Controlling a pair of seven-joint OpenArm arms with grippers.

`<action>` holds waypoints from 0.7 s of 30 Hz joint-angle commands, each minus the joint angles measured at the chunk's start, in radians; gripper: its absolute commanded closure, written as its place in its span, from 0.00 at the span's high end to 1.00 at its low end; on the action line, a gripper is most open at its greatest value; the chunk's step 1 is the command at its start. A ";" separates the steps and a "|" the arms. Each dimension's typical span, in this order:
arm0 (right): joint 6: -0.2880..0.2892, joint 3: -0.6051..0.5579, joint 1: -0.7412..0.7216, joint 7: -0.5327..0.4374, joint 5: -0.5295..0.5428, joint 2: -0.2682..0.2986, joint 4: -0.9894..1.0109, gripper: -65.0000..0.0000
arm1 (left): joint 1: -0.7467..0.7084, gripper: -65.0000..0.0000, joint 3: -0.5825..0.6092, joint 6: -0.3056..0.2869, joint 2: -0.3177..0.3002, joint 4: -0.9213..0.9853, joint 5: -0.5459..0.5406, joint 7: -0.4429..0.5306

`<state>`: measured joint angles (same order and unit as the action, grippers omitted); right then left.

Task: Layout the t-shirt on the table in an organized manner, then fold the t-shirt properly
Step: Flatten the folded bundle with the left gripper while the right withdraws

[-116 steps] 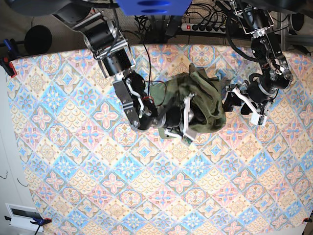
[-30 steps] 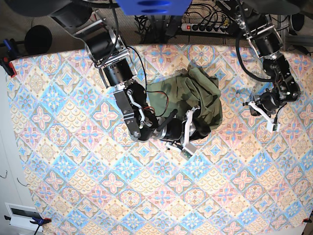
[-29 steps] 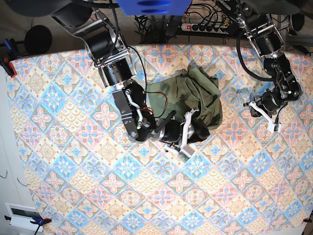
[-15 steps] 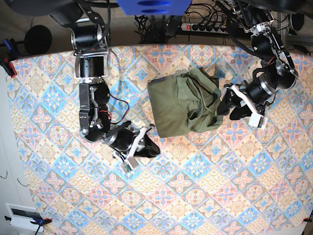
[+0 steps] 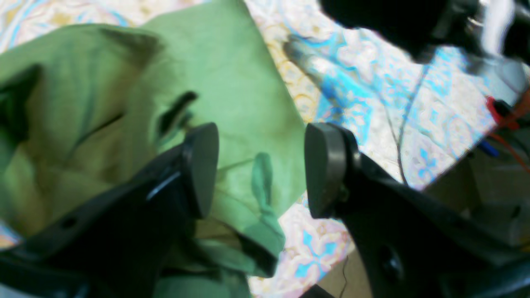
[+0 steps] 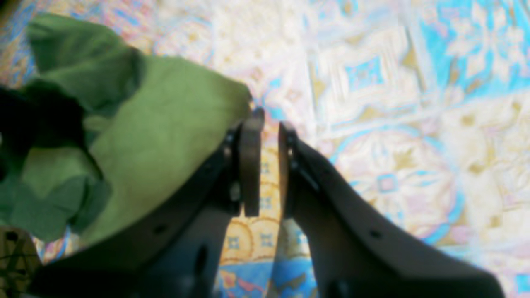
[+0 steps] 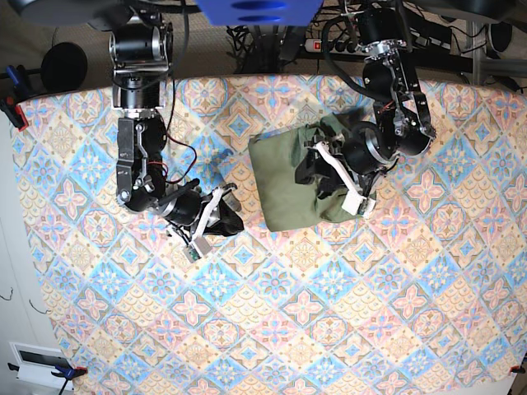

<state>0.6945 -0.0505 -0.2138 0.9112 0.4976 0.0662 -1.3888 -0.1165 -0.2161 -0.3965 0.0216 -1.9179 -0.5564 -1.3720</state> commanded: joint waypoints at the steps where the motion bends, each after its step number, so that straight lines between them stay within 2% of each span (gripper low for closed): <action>1: 0.004 0.005 -0.029 -0.030 0.020 0.004 -0.022 0.11 | 0.007 0.51 -0.003 0.012 -0.002 0.001 0.005 0.013; 6: 0.004 0.005 -0.029 -0.030 0.020 0.005 -0.022 0.11 | 0.001 0.51 -0.003 0.058 -0.033 0.021 0.086 0.015; 10: 0.004 -0.002 -0.029 -0.030 0.020 0.005 -0.022 0.11 | 0.004 0.51 -0.006 0.058 -0.079 0.034 0.129 0.015; 16: 0.004 -0.007 -0.029 -0.028 0.022 0.005 -0.022 0.11 | 0.004 0.51 -0.015 0.058 -0.150 0.094 0.198 0.081; 21: 0.004 -0.007 -0.029 0.023 0.020 0.004 -0.021 0.11 | 0.007 0.51 -0.090 0.049 -0.162 0.157 0.192 0.105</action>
<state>0.6949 -0.0582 -0.2184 0.9504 0.4976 0.0685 -1.3914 -0.1249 -0.3088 -0.3443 -0.1356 -1.7393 -0.3569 -1.2823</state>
